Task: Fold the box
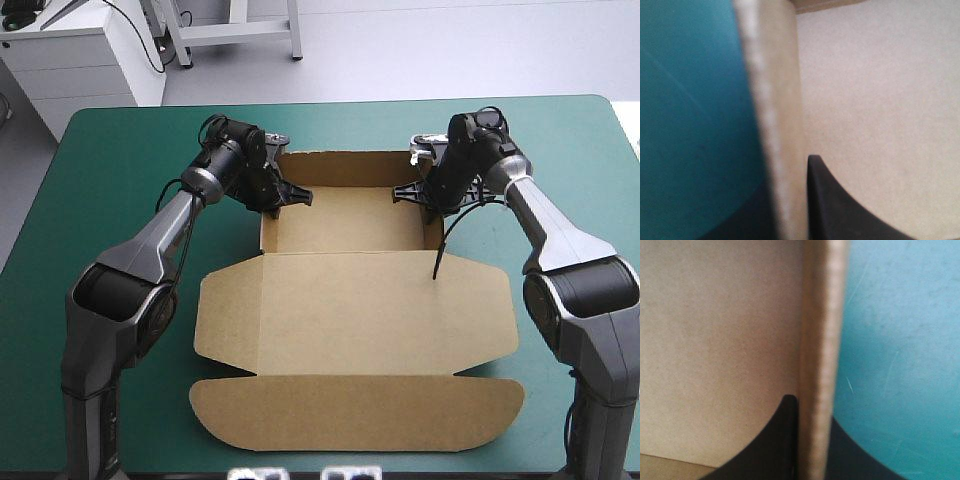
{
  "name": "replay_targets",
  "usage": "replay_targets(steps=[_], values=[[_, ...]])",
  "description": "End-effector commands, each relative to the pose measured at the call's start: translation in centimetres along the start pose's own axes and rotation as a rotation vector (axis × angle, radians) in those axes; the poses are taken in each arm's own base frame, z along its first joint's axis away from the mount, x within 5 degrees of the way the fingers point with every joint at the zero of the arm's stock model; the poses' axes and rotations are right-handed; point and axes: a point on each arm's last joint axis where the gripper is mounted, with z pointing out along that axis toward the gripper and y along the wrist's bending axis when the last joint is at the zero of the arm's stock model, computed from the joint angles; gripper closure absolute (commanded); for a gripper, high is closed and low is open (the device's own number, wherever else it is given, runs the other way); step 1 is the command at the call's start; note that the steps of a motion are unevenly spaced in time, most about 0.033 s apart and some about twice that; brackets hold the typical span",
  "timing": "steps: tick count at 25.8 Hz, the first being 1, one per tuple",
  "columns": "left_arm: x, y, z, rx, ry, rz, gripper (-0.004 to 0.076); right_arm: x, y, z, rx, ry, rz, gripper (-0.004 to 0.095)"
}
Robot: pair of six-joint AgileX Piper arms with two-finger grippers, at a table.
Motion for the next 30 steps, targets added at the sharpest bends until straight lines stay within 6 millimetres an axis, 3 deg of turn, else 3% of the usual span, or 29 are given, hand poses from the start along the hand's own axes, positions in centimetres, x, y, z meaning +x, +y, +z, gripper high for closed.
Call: replay_targets(steps=[1, 4, 6, 8, 9, 11, 14, 16, 23, 30], values=[[0.4, -0.1, -1.6, -0.004, 0.033, 0.09, 0.0729, 0.0, 0.3, -3.3, -0.022, -0.072, -0.046, 0.0924], [0.4, -0.2, -1.4, 0.013, 0.039, 0.092, 0.0692, 0.0, 0.2, -3.2, -0.019, -0.069, -0.053, 0.0924], [0.4, -0.1, -1.5, 0.074, 0.042, 0.059, 0.0542, 0.0, 0.2, -3.2, -0.015, -0.069, -0.059, 0.0897], [0.3, 0.4, -1.7, 0.137, 0.04, 0.014, 0.0286, 0.0, 0.4, -3.2, -0.032, -0.068, -0.064, 0.0732], [0.2, 0.6, -1.8, 0.161, 0.039, -0.005, 0.0166, 0.0, 0.4, -3.2, -0.04, -0.067, -0.071, 0.057], [0.2, 0.8, -2.0, 0.181, 0.035, -0.02, 0.009, 0.0, 0.6, -3.2, -0.062, -0.066, -0.071, 0.0352], [0.1, 1.0, -2.2, 0.19, 0.03, -0.028, 0.008, 0.0, 0.8, -3.2, -0.081, -0.065, -0.073, 0.0087], [0.1, 1.0, -2.4, 0.188, 0.025, -0.028, 0.008, 0.0, 0.8, -3.2, -0.081, -0.065, -0.073, 0.0015], [0.3, 1.0, -4.4, 0.18, -0.017, -0.013, 0.0083, 0.1, 0.8, -3.6, -0.082, -0.072, -0.068, 0.0027], [1.1, 1.0, -9.7, 0.147, -0.134, 0.064, 0.0084, 0.5, 0.9, -6.1, -0.079, -0.129, -0.1, 0.0032]])
